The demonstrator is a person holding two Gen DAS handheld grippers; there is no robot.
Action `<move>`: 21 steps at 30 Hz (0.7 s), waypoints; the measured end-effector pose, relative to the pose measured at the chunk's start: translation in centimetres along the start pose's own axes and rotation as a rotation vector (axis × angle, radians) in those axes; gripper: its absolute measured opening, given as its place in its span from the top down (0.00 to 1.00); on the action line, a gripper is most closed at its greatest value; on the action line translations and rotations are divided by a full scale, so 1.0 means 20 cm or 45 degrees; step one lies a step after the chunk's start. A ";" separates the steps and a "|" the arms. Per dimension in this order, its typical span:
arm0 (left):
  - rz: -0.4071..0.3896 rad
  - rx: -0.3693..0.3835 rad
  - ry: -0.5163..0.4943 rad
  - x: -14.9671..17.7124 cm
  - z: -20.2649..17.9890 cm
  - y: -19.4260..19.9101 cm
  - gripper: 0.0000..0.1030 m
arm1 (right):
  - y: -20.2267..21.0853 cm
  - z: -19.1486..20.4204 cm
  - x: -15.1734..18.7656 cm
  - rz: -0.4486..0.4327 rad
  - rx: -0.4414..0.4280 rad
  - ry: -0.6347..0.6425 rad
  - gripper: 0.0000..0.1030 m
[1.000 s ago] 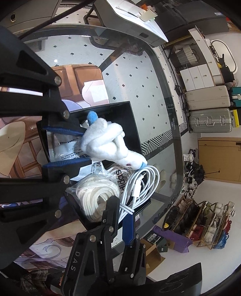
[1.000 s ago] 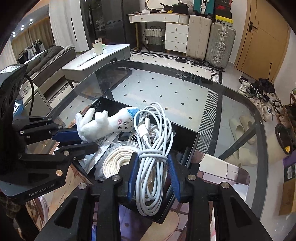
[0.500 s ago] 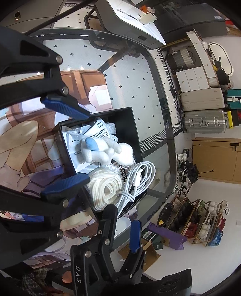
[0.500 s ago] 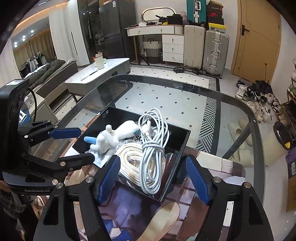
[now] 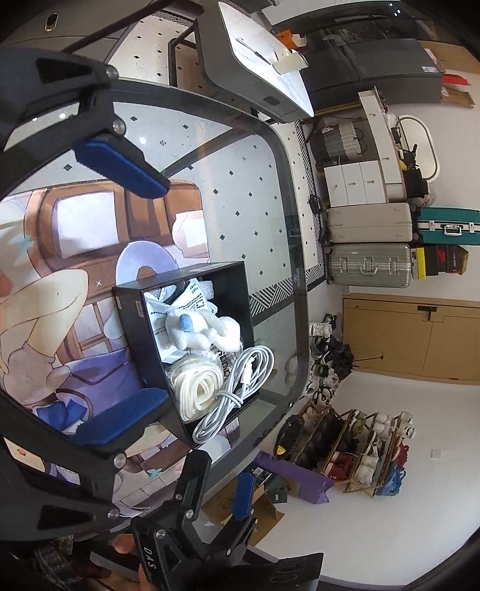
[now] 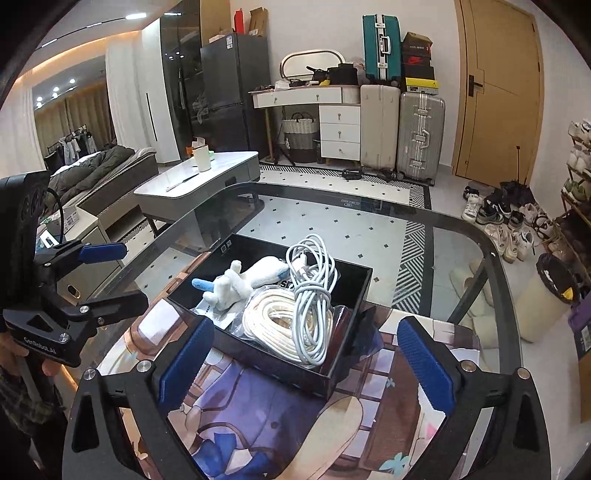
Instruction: Organize soft objects
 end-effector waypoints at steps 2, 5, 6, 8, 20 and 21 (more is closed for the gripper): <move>-0.027 -0.010 0.006 0.00 0.02 0.02 0.00 | 0.01 0.02 0.00 -0.016 -0.005 0.007 0.01; -0.054 -0.014 0.011 0.02 0.04 0.03 0.00 | 0.01 0.04 0.01 -0.041 -0.011 0.008 0.01; -0.062 -0.014 0.014 0.02 0.04 0.03 0.00 | 0.02 0.04 0.01 -0.056 -0.010 0.005 0.01; -0.079 -0.018 0.026 0.04 0.05 0.04 0.00 | 0.03 0.03 0.01 -0.087 -0.009 -0.009 0.01; -0.134 -0.052 0.076 0.11 0.07 -0.04 0.00 | 0.07 -0.08 0.04 -0.234 0.020 -0.065 0.01; -0.136 -0.051 0.079 0.12 0.07 -0.05 0.00 | 0.06 -0.08 0.04 -0.245 0.017 -0.064 0.01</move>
Point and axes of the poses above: each gripper's, at about its wrist camera, not at the fingertips, and y roughly against the way its jaws point, z to its left, x to its underside, the point moved 9 cm from there along -y, roughly the way its jaws point, and after that the axes turned 13 degrees about -x, right-handed, at the moved point
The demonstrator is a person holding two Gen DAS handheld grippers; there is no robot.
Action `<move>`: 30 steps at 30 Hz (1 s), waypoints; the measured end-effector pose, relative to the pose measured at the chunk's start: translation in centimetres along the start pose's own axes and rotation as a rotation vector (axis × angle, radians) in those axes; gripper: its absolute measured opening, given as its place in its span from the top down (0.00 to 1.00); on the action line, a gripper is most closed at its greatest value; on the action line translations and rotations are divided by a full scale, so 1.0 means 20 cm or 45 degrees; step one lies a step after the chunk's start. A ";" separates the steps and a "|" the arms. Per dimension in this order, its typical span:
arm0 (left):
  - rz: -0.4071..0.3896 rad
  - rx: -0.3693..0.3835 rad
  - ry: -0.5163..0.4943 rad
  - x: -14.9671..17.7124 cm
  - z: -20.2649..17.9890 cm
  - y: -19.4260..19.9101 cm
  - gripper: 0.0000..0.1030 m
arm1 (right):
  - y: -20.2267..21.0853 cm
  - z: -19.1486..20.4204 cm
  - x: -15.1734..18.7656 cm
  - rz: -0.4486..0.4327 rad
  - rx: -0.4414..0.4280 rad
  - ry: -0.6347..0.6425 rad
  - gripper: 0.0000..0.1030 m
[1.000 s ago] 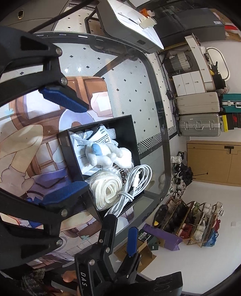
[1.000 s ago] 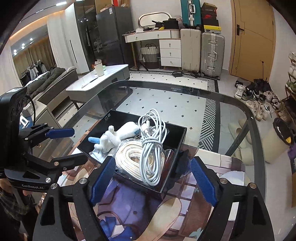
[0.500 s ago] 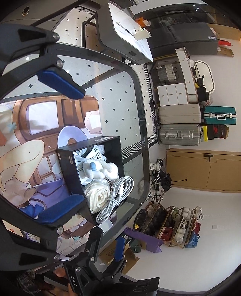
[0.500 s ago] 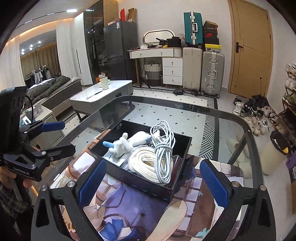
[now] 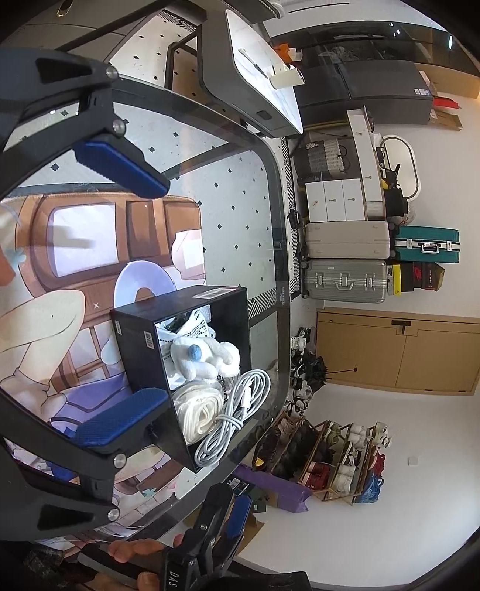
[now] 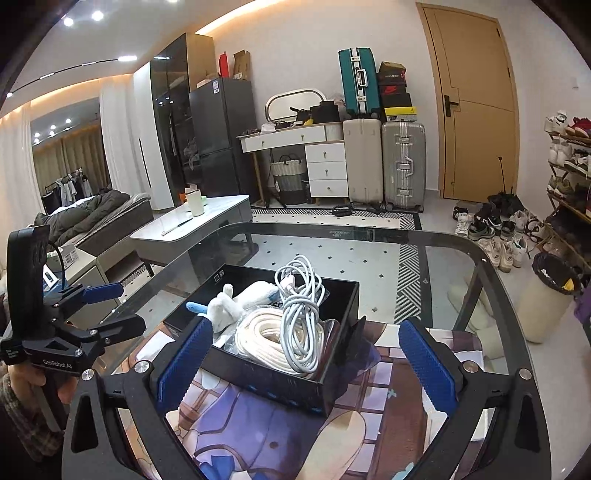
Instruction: Organize soft objects
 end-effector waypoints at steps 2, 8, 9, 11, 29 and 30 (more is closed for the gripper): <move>-0.014 -0.002 -0.004 0.01 -0.01 -0.02 0.00 | 0.00 -0.01 0.02 -0.018 0.001 -0.002 0.01; -0.041 0.000 0.000 0.04 -0.03 -0.05 0.00 | -0.01 -0.03 0.06 -0.052 0.006 -0.006 0.01; -0.040 0.004 0.005 0.04 -0.03 -0.06 0.00 | -0.01 -0.03 0.08 -0.058 0.006 -0.005 0.01; -0.043 0.009 0.015 0.05 -0.03 -0.07 0.00 | -0.01 -0.03 0.08 -0.067 0.019 0.009 0.01; -0.071 0.005 0.058 0.09 -0.03 -0.10 0.00 | -0.04 0.00 0.14 -0.092 0.033 0.037 0.01; -0.073 0.004 0.063 0.09 -0.02 -0.10 0.00 | -0.03 -0.01 0.14 -0.096 0.033 0.028 0.01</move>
Point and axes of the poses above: each gripper's, at about its wrist camera, not at the fingertips, and y roughly against the way its jaws point, z to its left, x to its underside, the point moved 9 cm from there along -y, roughly the way its jaws point, and after that the axes turned 13 degrees about -x, right-handed, at the moved point
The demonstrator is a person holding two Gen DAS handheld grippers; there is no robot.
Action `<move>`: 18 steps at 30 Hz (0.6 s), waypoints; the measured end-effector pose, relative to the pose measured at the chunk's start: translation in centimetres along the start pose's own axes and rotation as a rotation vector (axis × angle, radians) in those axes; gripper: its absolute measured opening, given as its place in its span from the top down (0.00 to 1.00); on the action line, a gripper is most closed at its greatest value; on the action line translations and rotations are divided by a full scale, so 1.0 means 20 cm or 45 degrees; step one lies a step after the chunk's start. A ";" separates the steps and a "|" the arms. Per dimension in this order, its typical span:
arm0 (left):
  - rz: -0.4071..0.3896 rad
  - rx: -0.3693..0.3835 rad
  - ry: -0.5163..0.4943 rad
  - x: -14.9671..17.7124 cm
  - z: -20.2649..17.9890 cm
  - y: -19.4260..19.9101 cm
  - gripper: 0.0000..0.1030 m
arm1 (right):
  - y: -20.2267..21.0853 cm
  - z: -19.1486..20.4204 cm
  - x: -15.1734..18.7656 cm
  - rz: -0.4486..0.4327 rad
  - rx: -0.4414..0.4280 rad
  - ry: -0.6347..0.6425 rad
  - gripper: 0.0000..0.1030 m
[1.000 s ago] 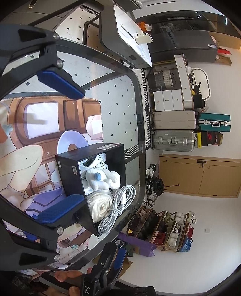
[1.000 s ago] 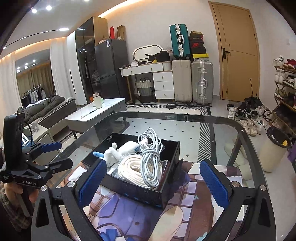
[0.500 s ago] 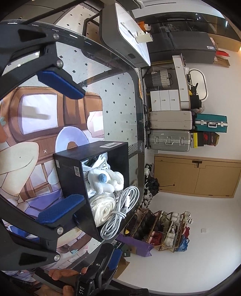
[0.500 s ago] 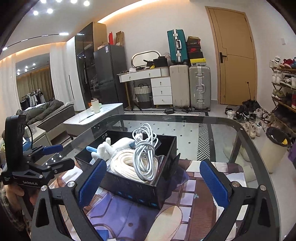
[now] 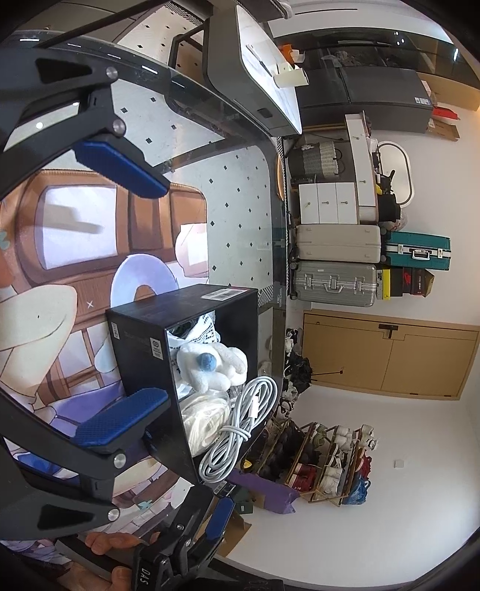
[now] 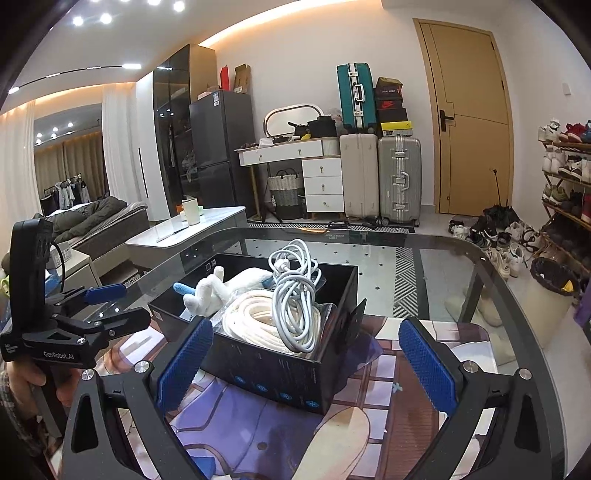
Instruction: Organize soft objects
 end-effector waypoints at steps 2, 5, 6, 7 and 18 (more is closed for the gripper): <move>-0.004 0.002 0.005 0.00 0.01 0.00 0.00 | 0.01 -0.02 0.00 -0.012 0.004 -0.018 0.01; -0.023 -0.002 0.002 -0.01 0.00 0.01 0.00 | 0.02 -0.01 -0.01 -0.029 0.007 -0.017 0.01; -0.030 -0.004 -0.004 -0.01 0.00 0.02 0.00 | 0.01 -0.01 -0.01 -0.028 0.009 -0.011 0.01; -0.035 -0.005 -0.010 -0.01 0.00 0.02 0.00 | 0.01 -0.01 0.00 -0.026 0.010 -0.005 0.01; -0.074 -0.028 -0.048 -0.02 -0.03 0.06 0.00 | 0.04 -0.01 -0.01 -0.055 0.028 -0.007 0.01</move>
Point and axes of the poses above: each gripper's, at about its wrist camera, not at the fingertips, and y roughly against the way its jaws point, z to its left, x to its underside, the point moved 9 cm from there along -y, roughly the way its jaws point, and after that the axes turned 13 degrees about -x, right-handed, at the moved point
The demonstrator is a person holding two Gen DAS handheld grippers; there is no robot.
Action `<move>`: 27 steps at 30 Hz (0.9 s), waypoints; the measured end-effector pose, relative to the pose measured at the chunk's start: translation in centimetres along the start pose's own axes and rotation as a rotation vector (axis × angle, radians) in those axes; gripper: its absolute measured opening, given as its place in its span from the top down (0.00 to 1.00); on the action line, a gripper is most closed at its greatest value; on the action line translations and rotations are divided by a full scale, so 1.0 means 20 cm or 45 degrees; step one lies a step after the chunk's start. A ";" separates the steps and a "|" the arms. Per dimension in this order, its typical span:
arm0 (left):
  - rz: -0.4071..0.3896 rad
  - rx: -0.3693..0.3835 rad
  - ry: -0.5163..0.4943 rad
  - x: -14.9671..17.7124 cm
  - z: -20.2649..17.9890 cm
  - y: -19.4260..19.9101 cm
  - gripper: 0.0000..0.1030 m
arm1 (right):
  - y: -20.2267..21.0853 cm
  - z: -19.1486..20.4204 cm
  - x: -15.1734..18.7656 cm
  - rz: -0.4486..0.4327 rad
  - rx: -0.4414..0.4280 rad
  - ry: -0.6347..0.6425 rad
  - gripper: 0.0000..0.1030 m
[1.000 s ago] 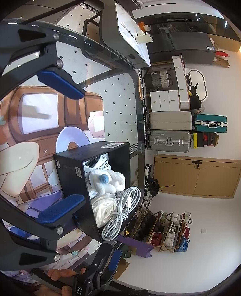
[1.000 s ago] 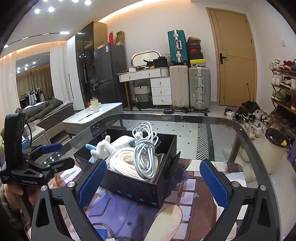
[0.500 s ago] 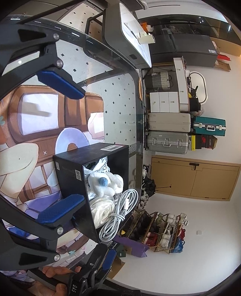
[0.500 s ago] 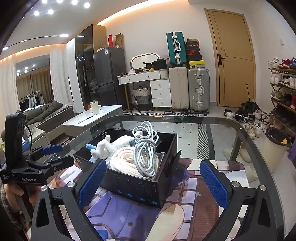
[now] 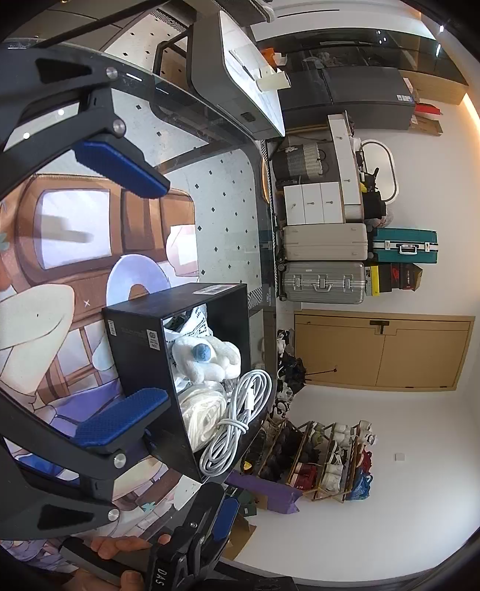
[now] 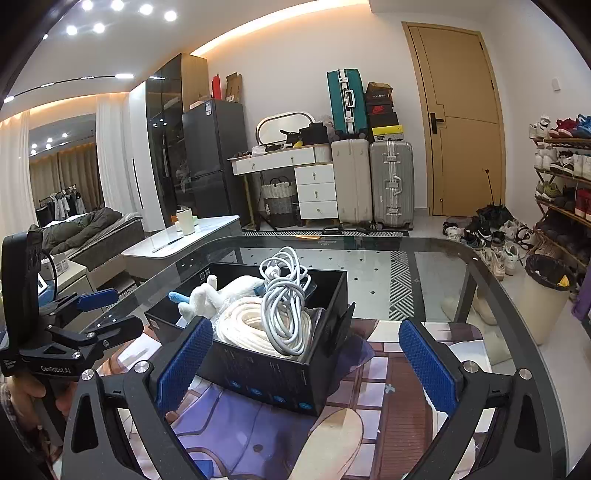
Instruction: Organize soft objects
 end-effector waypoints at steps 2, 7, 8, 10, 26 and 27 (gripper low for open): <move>-0.003 -0.007 0.002 0.00 0.00 0.00 0.00 | 0.00 0.01 0.00 0.003 0.002 0.010 0.01; 0.000 -0.017 -0.017 0.00 -0.01 0.00 0.00 | 0.00 0.05 0.00 0.005 0.018 0.067 0.01; -0.003 -0.016 -0.017 0.00 -0.01 0.00 0.00 | 0.00 0.06 0.00 0.005 0.021 0.082 0.01; -0.007 -0.018 -0.014 -0.01 -0.01 0.00 0.00 | -0.01 0.07 0.00 0.008 0.022 0.103 0.01; -0.007 -0.012 0.002 -0.01 0.01 0.01 0.00 | 0.00 0.03 0.00 -0.009 0.028 0.056 0.00; -0.007 -0.013 0.004 -0.01 0.01 0.01 0.00 | 0.00 0.03 0.00 -0.007 0.028 0.059 0.00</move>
Point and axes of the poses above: each gripper's, at about its wrist camera, not at the fingertips, and y roughly against the way its jaws point, z to its left, x to its underside, the point moved 9 cm from there along -y, roughly the way its jaws point, and after that the axes turned 13 degrees about -x, right-handed, at the moved point
